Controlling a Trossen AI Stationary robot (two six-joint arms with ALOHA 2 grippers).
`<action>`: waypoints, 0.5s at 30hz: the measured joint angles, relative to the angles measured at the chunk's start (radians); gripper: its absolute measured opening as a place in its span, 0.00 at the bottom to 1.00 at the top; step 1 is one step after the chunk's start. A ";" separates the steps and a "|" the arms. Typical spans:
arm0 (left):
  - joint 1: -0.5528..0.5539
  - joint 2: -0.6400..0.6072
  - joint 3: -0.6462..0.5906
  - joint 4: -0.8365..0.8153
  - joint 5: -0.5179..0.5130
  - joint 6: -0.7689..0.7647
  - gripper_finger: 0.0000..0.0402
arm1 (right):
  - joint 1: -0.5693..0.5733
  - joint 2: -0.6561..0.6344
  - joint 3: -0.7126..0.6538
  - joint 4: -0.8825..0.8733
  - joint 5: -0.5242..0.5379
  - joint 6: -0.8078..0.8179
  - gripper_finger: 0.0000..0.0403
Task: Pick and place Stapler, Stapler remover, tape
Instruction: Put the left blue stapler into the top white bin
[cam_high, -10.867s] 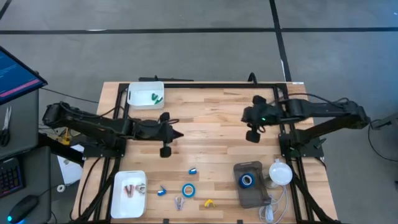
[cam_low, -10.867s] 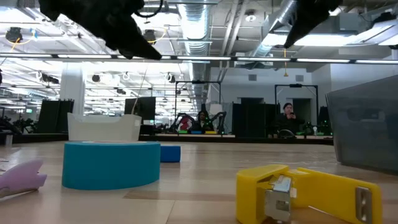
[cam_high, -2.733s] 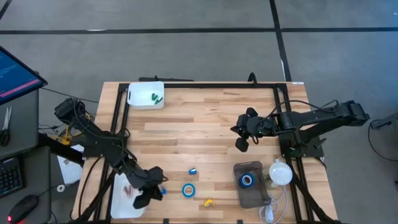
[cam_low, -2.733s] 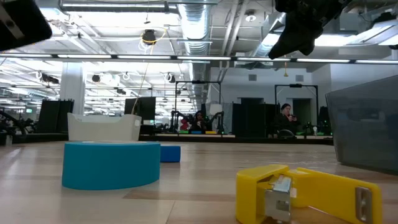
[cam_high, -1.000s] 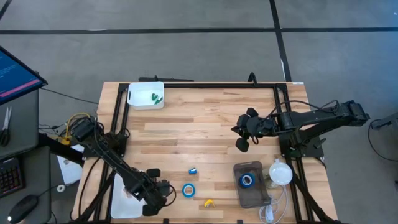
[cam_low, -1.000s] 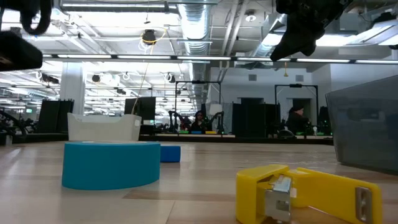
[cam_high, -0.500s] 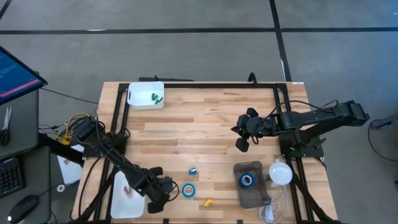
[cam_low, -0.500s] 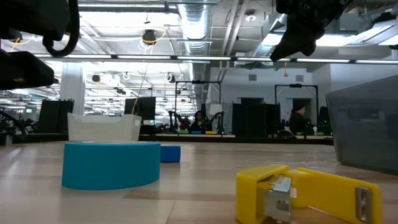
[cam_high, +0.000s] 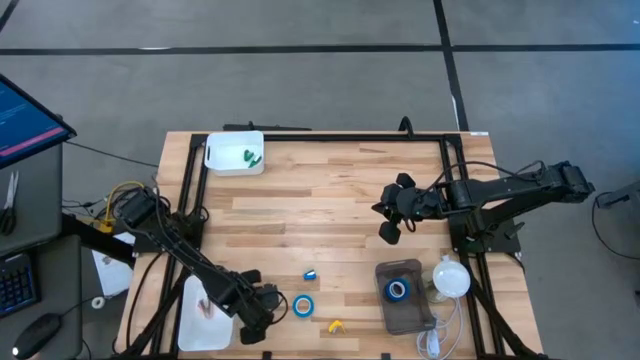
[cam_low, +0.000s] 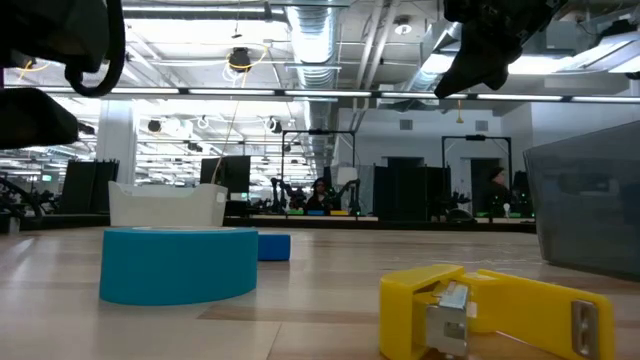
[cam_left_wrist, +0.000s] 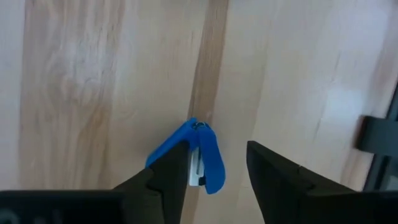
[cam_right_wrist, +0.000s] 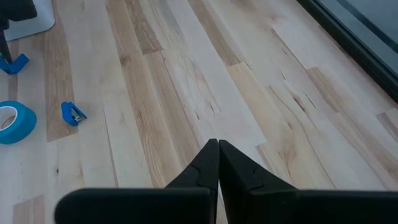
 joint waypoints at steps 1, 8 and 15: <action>0.000 0.004 0.001 0.002 0.009 -0.012 0.39 | 0.000 0.000 0.000 0.000 0.000 0.000 0.00; 0.000 0.016 0.004 0.006 0.022 -0.055 0.38 | 0.000 0.000 0.000 0.000 0.000 0.000 0.00; 0.000 0.022 -0.002 -0.004 0.122 -0.140 0.36 | 0.000 0.000 0.000 0.000 0.000 0.000 0.00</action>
